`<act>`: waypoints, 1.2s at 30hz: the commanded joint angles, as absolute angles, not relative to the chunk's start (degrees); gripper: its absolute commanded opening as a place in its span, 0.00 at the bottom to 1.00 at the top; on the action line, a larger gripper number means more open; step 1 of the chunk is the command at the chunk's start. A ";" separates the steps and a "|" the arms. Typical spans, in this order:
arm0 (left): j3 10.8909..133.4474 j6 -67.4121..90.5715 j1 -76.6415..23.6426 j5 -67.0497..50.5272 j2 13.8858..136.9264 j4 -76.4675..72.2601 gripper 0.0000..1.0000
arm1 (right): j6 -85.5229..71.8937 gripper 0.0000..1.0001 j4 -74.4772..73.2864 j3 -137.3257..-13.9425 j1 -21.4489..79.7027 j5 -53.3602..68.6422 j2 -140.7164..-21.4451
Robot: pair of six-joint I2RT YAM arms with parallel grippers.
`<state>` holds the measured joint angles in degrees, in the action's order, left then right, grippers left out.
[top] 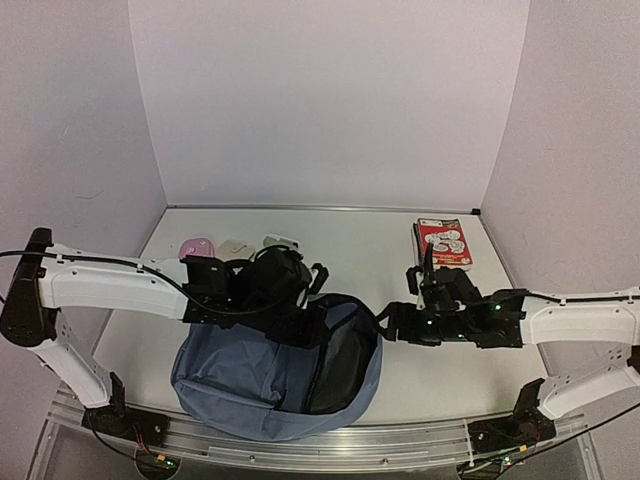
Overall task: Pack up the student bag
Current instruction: Adjust the student bag at the center of the board.
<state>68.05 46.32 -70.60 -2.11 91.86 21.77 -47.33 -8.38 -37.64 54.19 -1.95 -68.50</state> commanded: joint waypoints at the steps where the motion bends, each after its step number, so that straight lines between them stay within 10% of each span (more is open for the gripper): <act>1: 62.67 48.77 -66.97 5.16 84.58 26.42 0.00 | -47.28 0.67 -5.92 -40.73 57.11 -0.98 -74.33; 8: 56.19 47.49 -59.14 11.23 71.28 32.93 0.00 | -52.27 0.00 -7.25 -41.91 57.40 -8.95 -77.34; 21: 44.54 54.07 -52.29 17.03 41.88 43.26 0.00 | -44.62 0.00 -13.15 -43.72 47.59 -11.55 -77.79; 36: 39.50 54.92 -51.77 11.94 49.96 42.13 0.00 | -45.64 0.00 -11.81 -39.11 41.70 -9.81 -77.58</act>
<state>41.22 54.52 -52.71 12.40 48.53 40.97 -45.90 -9.49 -40.93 44.11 -5.23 -78.65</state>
